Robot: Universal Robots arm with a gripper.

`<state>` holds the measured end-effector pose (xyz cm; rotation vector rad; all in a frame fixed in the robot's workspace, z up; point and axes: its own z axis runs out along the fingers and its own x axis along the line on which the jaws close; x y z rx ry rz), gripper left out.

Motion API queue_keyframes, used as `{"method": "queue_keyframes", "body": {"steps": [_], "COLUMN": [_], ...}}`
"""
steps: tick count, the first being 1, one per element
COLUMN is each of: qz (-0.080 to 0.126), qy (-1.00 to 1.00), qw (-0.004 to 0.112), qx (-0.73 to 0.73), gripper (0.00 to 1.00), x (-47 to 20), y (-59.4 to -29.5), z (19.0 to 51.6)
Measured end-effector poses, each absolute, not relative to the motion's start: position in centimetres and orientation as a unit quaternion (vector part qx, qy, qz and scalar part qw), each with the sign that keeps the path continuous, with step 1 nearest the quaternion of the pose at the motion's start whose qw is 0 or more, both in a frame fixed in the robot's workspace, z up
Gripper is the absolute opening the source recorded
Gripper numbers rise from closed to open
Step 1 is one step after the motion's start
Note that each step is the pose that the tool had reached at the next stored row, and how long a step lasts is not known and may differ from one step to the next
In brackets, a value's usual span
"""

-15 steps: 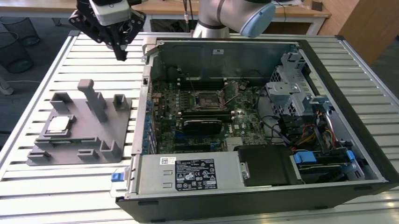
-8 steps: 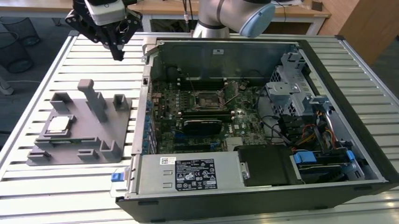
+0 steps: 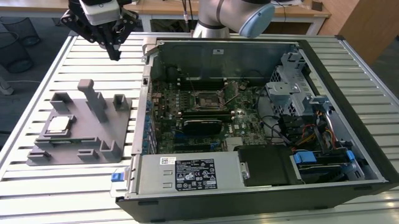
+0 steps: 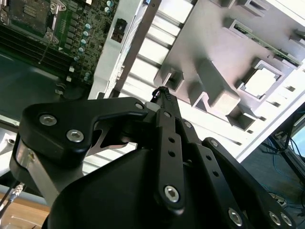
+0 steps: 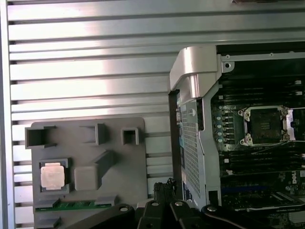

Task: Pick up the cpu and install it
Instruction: 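Reach for the cpu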

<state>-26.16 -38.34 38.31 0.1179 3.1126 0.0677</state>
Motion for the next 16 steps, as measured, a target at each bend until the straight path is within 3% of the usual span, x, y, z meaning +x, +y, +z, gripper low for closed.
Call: {"method": "queue_keyframes", "body": {"steps": [16], "qz": [0.022], "qy": [0.999], "qw": [0.013], "qx": [0.038], "gripper": [0.11], "x": [-27.6], "y": [-38.1], "z": [38.2]}}
